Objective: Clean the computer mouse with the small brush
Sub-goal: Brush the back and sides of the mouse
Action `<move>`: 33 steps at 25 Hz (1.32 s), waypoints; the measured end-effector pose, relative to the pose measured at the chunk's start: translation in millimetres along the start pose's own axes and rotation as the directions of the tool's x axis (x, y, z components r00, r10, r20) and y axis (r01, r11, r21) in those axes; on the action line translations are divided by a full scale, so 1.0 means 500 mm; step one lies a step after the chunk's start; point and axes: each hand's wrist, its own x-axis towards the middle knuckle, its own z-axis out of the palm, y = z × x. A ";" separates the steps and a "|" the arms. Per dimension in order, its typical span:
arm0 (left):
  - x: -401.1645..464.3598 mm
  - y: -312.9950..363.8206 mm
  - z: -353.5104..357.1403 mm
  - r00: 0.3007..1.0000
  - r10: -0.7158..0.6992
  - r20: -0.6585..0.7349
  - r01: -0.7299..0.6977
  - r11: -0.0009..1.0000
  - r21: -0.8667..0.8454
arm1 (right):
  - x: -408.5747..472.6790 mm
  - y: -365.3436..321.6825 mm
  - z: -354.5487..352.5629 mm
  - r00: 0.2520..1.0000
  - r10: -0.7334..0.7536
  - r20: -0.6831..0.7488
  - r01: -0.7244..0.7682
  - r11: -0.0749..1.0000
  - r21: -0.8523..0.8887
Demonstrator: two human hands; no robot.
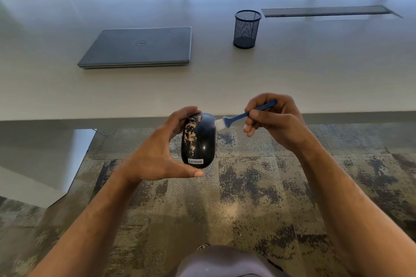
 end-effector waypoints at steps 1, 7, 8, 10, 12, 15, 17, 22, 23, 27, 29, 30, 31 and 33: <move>0.000 0.000 0.000 1.000 0.003 0.004 -0.003 1.000 0.005 | 0.004 0.000 0.002 1.000 0.002 -0.004 -0.002 1.000 -0.023; -0.004 -0.002 0.004 1.000 -0.001 0.015 0.001 1.000 0.014 | 0.017 -0.001 0.005 0.987 -0.041 -0.156 0.023 0.993 -0.115; -0.005 -0.003 0.004 1.000 -0.002 0.015 0.001 1.000 0.015 | 0.018 -0.003 0.004 0.988 -0.046 -0.150 0.028 0.992 -0.120; -0.006 -0.004 0.003 1.000 -0.002 0.016 0.001 1.000 0.015 | 0.019 -0.010 0.006 0.993 -0.059 -0.105 0.044 0.990 -0.137; -0.007 -0.004 0.002 1.000 -0.001 0.016 0.001 1.000 0.016 | 0.011 -0.011 0.010 0.997 -0.067 -0.034 0.060 0.981 -0.183; -0.011 -0.004 0.003 1.000 -0.003 0.009 0.003 1.000 0.016 | -0.015 -0.014 0.008 0.998 -0.050 0.035 0.056 0.981 -0.185; -0.012 -0.004 0.004 1.000 -0.002 -0.005 0.002 1.000 0.009 | -0.027 -0.018 0.003 0.997 -0.053 0.051 0.061 0.985 -0.161; -0.010 -0.001 0.007 1.000 0.014 -0.009 -0.014 1.000 -0.004 | -0.030 0.000 0.011 0.991 -0.098 -0.087 0.087 0.989 -0.117; -0.009 -0.001 0.008 1.000 0.018 -0.013 -0.018 1.000 -0.008 | -0.035 0.006 0.014 0.991 -0.090 -0.094 0.078 0.989 -0.126; -0.007 -0.003 0.011 0.999 0.024 -0.027 -0.024 1.000 -0.013 | -0.050 0.013 0.008 0.991 -0.062 -0.119 0.046 0.989 -0.138; -0.005 -0.003 0.012 0.999 0.024 -0.025 -0.025 1.000 -0.014 | -0.046 0.011 0.007 0.987 -0.091 -0.130 0.078 0.992 -0.104; -0.004 -0.003 0.013 0.999 0.028 -0.024 -0.028 0.999 -0.015 | -0.044 0.011 0.007 0.987 -0.095 -0.133 0.083 0.992 -0.093; -0.002 -0.004 0.012 0.999 0.031 -0.024 -0.032 0.999 -0.016 | -0.045 0.013 0.008 0.988 -0.087 -0.128 0.075 0.993 -0.096; -0.001 -0.004 0.011 0.999 0.034 -0.029 -0.035 0.999 -0.013 | -0.051 0.019 0.006 0.992 -0.057 -0.114 0.041 0.990 -0.135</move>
